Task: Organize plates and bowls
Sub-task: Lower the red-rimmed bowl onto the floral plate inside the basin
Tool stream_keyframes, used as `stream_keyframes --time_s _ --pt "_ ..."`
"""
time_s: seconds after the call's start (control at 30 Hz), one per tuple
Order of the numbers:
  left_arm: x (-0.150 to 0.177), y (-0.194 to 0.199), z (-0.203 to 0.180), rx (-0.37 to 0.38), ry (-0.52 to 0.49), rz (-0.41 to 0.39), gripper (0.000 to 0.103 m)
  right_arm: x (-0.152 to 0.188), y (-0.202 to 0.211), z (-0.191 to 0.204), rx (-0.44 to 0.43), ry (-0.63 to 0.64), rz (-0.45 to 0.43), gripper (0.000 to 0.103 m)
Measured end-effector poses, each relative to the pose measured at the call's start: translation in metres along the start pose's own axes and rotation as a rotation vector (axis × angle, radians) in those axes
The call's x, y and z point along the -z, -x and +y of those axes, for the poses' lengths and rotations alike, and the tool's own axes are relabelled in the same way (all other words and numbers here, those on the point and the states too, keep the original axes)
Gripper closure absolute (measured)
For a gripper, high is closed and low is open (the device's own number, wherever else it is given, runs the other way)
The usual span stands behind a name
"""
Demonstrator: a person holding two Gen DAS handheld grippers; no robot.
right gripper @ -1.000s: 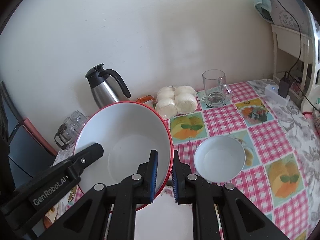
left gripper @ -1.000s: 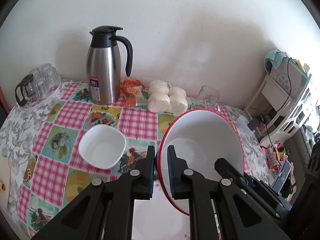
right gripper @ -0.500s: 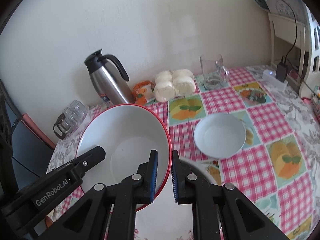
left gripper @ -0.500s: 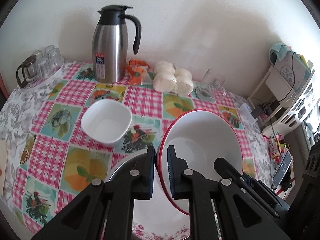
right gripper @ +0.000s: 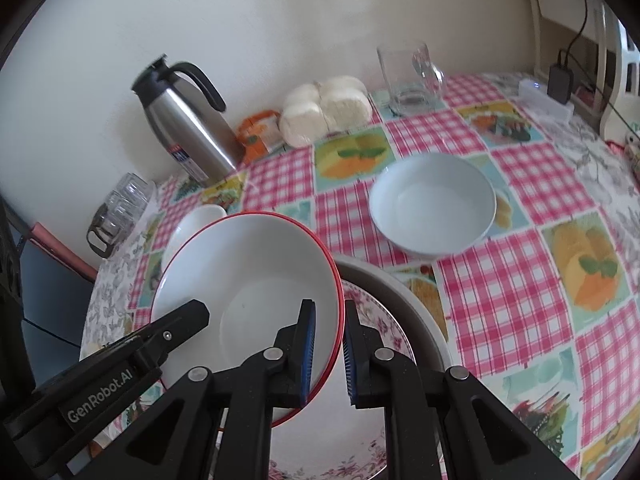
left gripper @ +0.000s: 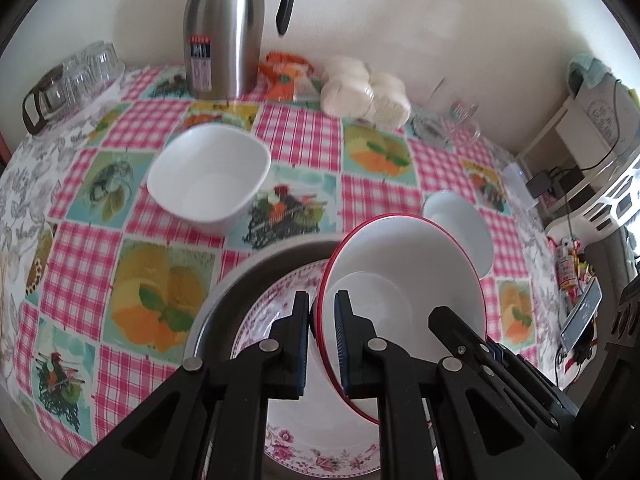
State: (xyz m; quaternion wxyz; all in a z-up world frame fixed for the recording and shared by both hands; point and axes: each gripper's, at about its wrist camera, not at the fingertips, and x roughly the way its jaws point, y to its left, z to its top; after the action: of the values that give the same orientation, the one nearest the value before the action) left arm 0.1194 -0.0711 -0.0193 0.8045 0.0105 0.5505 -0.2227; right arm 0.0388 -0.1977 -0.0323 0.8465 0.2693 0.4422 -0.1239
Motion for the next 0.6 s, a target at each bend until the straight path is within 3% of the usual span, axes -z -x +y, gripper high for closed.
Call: stream_keyframes --time_s 0.23,0.6 --pt "0.002 -0.016 0.004 -0.017 0.010 0.062 0.091 0.005 -0.013 0.000 0.022 0.004 0.042 0.089" --pt "0.001 -0.024 0.006 -0.036 0.011 0.097 0.091 0.008 -0.022 0.000 0.035 0.009 0.073 0.089"
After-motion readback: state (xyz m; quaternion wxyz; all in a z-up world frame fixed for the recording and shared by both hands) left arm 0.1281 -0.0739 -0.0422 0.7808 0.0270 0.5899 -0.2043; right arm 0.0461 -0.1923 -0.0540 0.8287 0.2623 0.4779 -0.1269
